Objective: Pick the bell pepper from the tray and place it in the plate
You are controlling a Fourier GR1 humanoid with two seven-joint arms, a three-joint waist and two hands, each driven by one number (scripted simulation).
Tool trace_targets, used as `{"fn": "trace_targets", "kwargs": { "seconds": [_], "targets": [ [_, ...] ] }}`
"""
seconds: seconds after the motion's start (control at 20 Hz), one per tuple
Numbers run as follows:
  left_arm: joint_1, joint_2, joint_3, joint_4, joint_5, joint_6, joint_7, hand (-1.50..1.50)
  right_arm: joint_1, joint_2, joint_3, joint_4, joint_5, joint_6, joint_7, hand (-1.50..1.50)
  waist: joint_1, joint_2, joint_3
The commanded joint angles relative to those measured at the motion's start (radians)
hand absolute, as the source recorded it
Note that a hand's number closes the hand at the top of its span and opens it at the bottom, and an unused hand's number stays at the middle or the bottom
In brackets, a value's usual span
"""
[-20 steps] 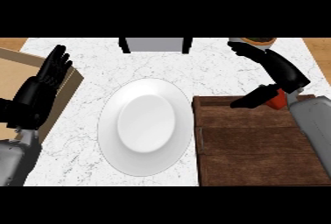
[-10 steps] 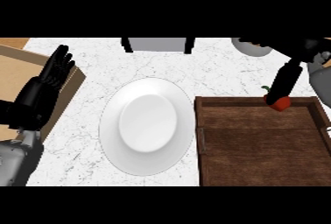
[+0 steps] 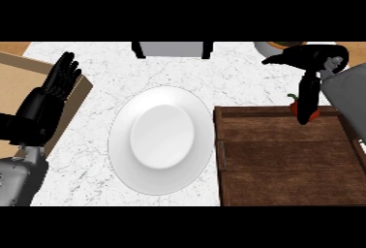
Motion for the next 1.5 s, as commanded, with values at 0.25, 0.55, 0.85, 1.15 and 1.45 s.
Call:
{"fn": "trace_targets", "kwargs": {
  "seconds": [0.25, 0.55, 0.85, 1.15, 1.45],
  "targets": [
    [0.018, -0.02, 0.034, 0.023, -0.021, -0.035, -0.03, 0.0, -0.013, 0.022, 0.044, 0.13, 0.228, -0.008, -0.073, -1.5, 0.005, 0.004, 0.001],
    [0.013, -0.017, 0.064, 0.034, -0.028, -0.072, -0.041, 0.0, 0.038, 0.015, 0.022, 0.18, 0.305, 0.004, -0.132, -1.5, -0.003, 0.001, 0.001],
    [0.023, -0.028, 0.087, -0.02, -0.039, -0.089, 0.008, 0.0, 0.073, 0.025, -0.028, 0.17, 0.369, 0.025, -0.164, -1.5, -0.007, -0.001, 0.001],
    [0.036, -0.041, 0.093, -0.071, -0.042, -0.098, 0.073, 0.0, 0.118, 0.049, -0.026, 0.24, 0.453, -0.02, -0.234, -1.5, -0.004, -0.001, 0.001],
    [-0.059, -0.074, 0.11, 0.036, -0.07, -0.097, 0.036, 0.0, 0.071, 0.073, -0.003, 0.336, 0.568, -0.062, -0.301, -1.5, -0.005, 0.002, 0.001]
  ]
}}
